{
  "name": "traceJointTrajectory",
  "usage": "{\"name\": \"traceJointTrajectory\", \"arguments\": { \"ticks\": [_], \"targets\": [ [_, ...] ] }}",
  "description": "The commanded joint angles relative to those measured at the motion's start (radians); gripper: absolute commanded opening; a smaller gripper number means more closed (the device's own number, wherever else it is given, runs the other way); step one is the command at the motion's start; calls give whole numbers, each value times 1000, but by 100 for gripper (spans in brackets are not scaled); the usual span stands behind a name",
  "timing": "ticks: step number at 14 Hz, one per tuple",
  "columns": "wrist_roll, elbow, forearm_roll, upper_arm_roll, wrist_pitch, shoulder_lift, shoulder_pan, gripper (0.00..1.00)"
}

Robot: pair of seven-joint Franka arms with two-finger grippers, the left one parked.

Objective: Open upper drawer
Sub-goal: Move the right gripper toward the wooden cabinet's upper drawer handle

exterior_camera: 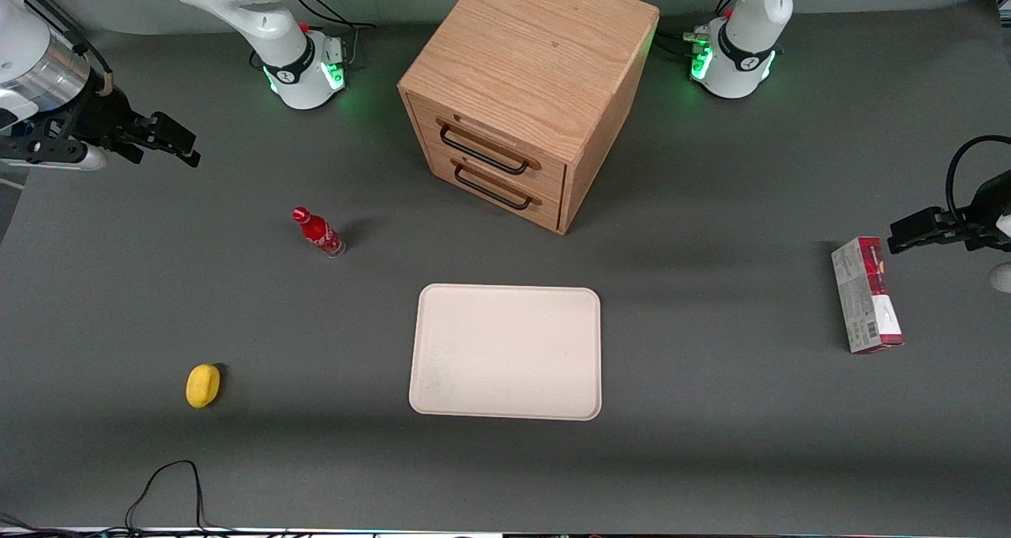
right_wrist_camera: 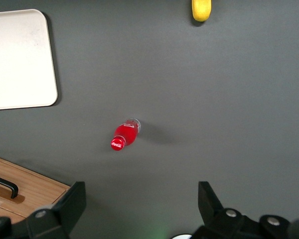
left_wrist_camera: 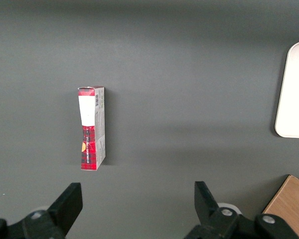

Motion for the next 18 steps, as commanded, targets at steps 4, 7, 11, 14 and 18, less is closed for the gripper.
{"name": "traceJointTrajectory", "arguments": {
  "ticks": [4, 7, 11, 14, 18],
  "targets": [
    [15, 61, -12, 17, -3, 73, 10, 100],
    [18, 148, -3, 163, 6, 165, 15, 100],
    [-23, 294, -3, 371, -29, 280, 17, 100],
    [-53, 395, -2, 524, -63, 369, 17, 100],
    [-259, 498, 220, 608, -183, 501, 17, 100]
  ]
}}
